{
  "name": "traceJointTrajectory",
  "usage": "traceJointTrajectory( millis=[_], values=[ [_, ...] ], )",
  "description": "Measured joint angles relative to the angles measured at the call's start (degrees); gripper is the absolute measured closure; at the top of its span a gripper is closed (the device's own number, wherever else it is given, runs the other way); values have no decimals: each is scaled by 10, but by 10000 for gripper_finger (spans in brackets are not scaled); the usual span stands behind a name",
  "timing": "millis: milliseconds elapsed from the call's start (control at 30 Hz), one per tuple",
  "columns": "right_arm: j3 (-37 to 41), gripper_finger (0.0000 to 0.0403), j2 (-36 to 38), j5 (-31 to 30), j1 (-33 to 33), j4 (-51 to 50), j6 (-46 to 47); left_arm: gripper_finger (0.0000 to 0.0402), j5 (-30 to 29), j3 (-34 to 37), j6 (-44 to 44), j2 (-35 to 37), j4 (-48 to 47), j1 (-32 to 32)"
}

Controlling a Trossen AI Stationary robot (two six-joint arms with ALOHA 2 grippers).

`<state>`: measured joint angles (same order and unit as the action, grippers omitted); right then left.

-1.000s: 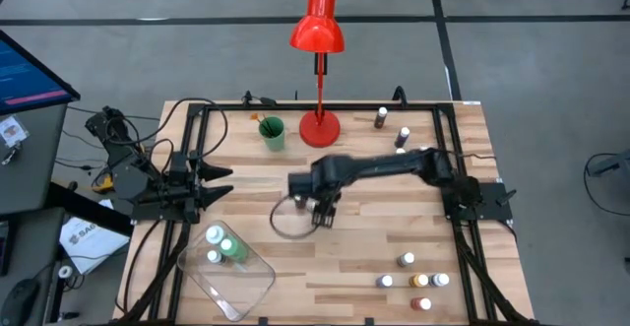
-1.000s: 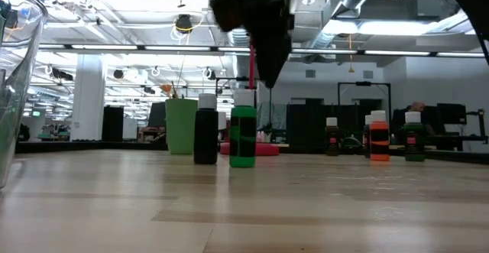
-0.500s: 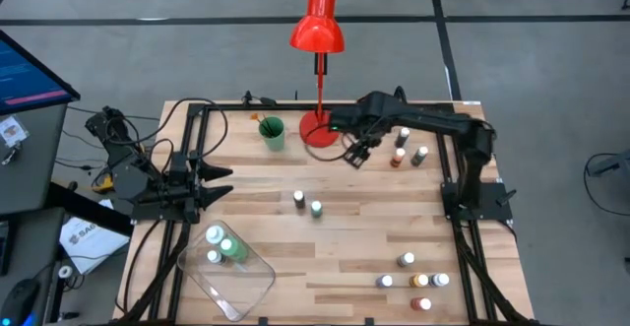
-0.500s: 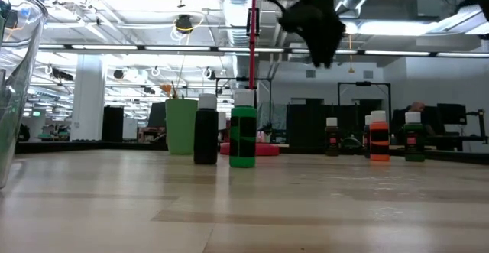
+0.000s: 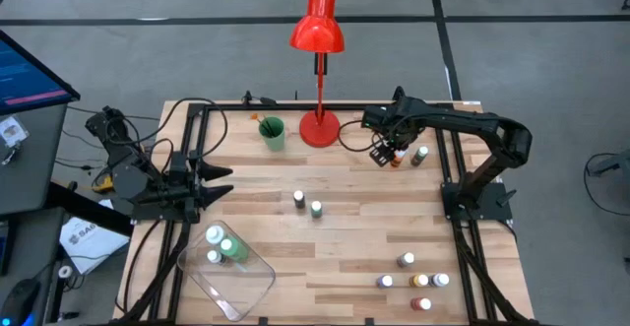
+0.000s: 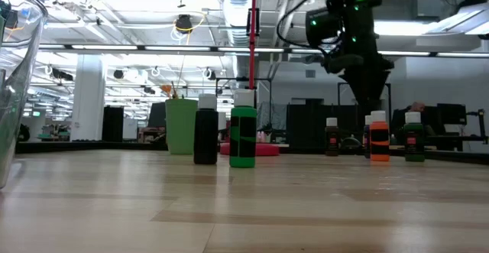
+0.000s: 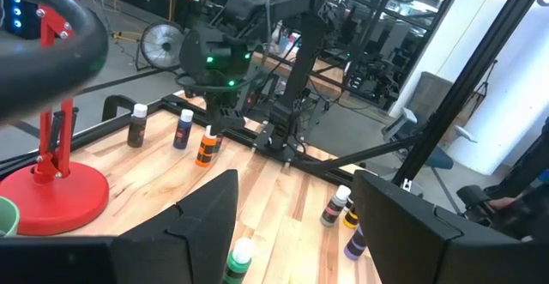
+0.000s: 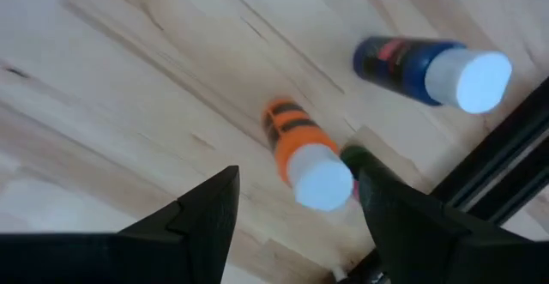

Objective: Pick & Place Paint Supplies
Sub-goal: Move the orange coloring bottle to the center of the table

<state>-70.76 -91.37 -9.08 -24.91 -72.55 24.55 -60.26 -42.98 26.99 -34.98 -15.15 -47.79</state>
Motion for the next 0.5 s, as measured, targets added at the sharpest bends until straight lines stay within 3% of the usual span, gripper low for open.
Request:
traceJointTrajectory(
  millis=[333,500],
  values=[
    [67,169,3,2,-14,54,-12,179,-10,0,2,0,1,0],
    [80,192,3,7,-14,58,-20,179,-10,0,2,0,1,0]
  ],
)
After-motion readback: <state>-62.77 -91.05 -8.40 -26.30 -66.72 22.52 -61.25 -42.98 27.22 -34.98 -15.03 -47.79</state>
